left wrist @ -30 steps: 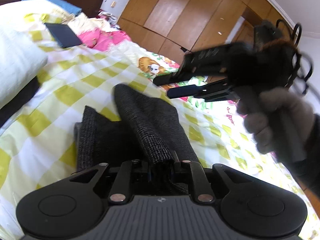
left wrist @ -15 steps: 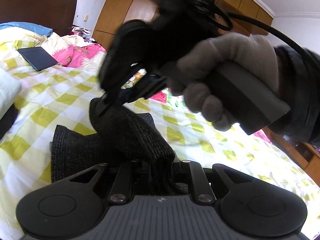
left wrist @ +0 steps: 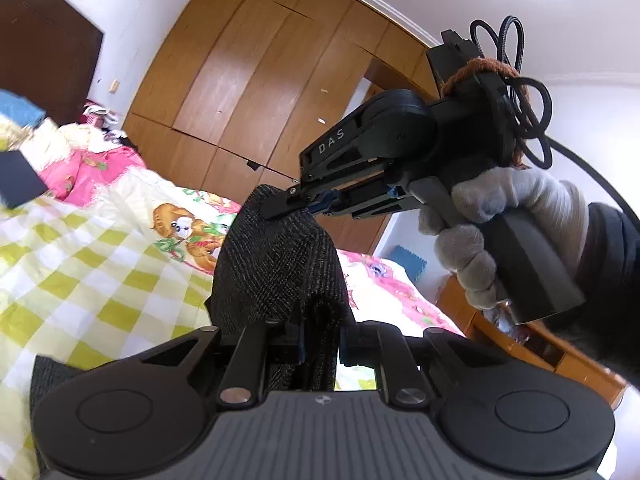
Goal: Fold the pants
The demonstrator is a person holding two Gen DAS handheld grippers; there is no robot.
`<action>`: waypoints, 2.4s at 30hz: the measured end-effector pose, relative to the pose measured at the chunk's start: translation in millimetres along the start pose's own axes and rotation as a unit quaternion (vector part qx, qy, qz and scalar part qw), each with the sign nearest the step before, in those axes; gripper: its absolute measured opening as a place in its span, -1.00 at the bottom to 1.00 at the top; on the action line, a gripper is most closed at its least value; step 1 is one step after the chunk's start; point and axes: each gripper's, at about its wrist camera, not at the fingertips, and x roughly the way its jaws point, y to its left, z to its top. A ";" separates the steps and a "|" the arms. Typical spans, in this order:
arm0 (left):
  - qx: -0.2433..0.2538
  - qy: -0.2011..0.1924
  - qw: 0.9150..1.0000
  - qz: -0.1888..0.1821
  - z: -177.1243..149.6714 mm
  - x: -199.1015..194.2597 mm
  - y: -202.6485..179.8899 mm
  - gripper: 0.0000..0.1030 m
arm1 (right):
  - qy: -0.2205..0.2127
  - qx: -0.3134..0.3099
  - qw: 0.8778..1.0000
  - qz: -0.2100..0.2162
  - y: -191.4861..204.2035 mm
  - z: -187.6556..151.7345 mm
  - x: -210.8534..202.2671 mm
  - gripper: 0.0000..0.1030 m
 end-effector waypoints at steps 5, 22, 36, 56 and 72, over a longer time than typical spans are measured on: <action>-0.083 0.029 0.993 0.074 -26.2 -26.9 54.8 -0.45 | 0.061 -0.050 0.996 0.049 60.9 -21.8 72.1 -0.86; -0.176 0.111 0.963 0.172 -72.3 -36.7 116.5 -0.45 | 0.097 -0.215 0.971 0.030 162.3 -94.1 177.2 -0.84; -0.134 0.161 0.959 0.189 -67.0 -34.6 97.3 -0.36 | 0.133 -0.168 0.967 0.139 165.4 -110.5 199.0 0.20; 0.022 0.128 0.962 0.239 29.2 -18.7 151.5 0.09 | 0.058 -0.218 0.964 0.137 149.7 -198.4 87.8 0.16; 0.039 0.171 0.955 0.238 29.4 -0.1 170.9 -0.36 | 0.020 -0.244 0.962 0.117 151.2 -204.3 67.8 -0.69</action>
